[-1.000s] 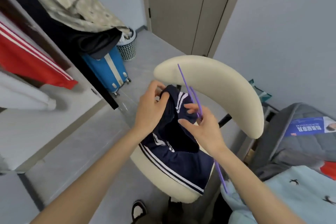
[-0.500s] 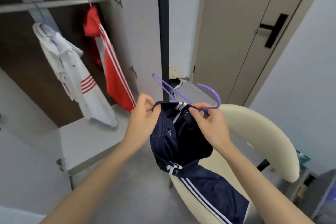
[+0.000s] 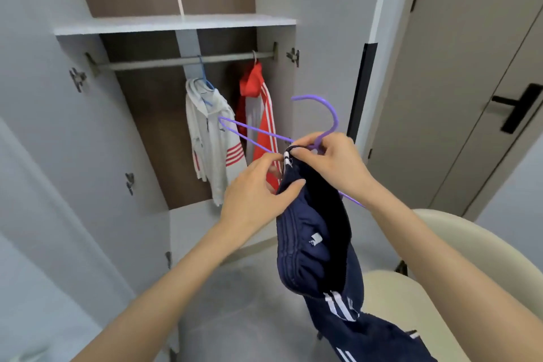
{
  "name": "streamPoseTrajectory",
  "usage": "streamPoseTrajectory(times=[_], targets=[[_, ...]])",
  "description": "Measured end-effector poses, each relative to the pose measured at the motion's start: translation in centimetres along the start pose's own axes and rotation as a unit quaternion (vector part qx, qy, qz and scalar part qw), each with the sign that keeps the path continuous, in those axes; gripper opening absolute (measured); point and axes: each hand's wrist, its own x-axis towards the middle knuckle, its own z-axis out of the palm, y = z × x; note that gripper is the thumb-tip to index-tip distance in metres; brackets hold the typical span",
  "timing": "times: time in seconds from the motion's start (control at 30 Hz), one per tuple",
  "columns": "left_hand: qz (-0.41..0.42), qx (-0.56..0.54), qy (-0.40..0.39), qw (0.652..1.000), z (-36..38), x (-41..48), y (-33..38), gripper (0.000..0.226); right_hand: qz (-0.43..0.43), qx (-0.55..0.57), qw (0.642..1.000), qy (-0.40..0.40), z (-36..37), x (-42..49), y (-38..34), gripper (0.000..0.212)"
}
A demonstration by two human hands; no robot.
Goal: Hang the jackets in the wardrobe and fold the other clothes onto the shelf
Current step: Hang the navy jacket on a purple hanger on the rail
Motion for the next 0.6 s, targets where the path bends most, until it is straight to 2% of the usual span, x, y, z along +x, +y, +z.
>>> streamPoseTrajectory(times=[0.07,0.2,0.3,0.43,0.5,0.6], targets=[[-0.007,0.014,0.047,0.999,-1.8,0.0,0.0,0.048,-0.018,-0.001,0.999,-0.027,1.0,1.0,-1.3,0.011],[-0.018,0.068,0.112,0.991,-5.3,0.2,-0.3,0.022,-0.062,0.015,0.995,-0.078,2.8,2.9,-3.5,0.013],[-0.019,0.129,0.094,0.987,-7.8,0.5,-1.3,0.014,-0.085,0.018,0.99,-0.112,4.4,3.9,-4.8,0.014],[-0.028,0.12,0.114,0.986,-9.3,0.6,-3.1,0.003,-0.093,0.044,0.984,-0.147,6.4,4.3,-5.4,0.033],[-0.055,0.109,0.125,0.985,-9.4,0.8,-4.5,0.003,-0.091,0.059,0.981,-0.162,7.0,4.3,-5.2,0.025],[-0.13,0.102,0.108,0.98,-9.9,1.3,-7.4,0.007,-0.07,0.057,0.982,-0.164,6.8,4.6,-4.1,0.026]])
